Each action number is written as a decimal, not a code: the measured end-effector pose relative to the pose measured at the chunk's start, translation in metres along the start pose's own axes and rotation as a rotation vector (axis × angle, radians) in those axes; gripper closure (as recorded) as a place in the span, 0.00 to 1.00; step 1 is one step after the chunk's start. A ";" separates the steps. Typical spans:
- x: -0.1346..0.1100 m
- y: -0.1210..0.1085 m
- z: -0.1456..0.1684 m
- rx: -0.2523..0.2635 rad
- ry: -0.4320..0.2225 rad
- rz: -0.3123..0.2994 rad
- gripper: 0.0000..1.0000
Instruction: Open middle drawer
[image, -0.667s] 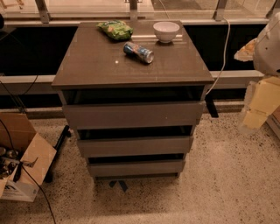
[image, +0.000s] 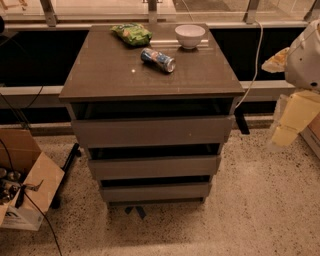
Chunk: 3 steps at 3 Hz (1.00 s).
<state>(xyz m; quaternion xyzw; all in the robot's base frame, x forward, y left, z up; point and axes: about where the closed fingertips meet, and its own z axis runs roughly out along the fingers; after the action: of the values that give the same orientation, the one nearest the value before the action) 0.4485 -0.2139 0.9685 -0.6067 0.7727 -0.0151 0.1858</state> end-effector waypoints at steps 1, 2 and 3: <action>0.007 -0.016 0.025 -0.014 -0.082 0.013 0.00; 0.007 -0.017 0.031 -0.023 -0.091 0.013 0.00; 0.007 -0.016 0.035 -0.032 -0.079 0.025 0.00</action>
Offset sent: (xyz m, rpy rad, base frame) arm 0.0181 -0.0052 -0.0185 0.0729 -0.0056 0.0109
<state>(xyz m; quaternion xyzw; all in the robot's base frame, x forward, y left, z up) 0.4726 -0.2180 0.9378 -0.6002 0.7724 0.0235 0.2066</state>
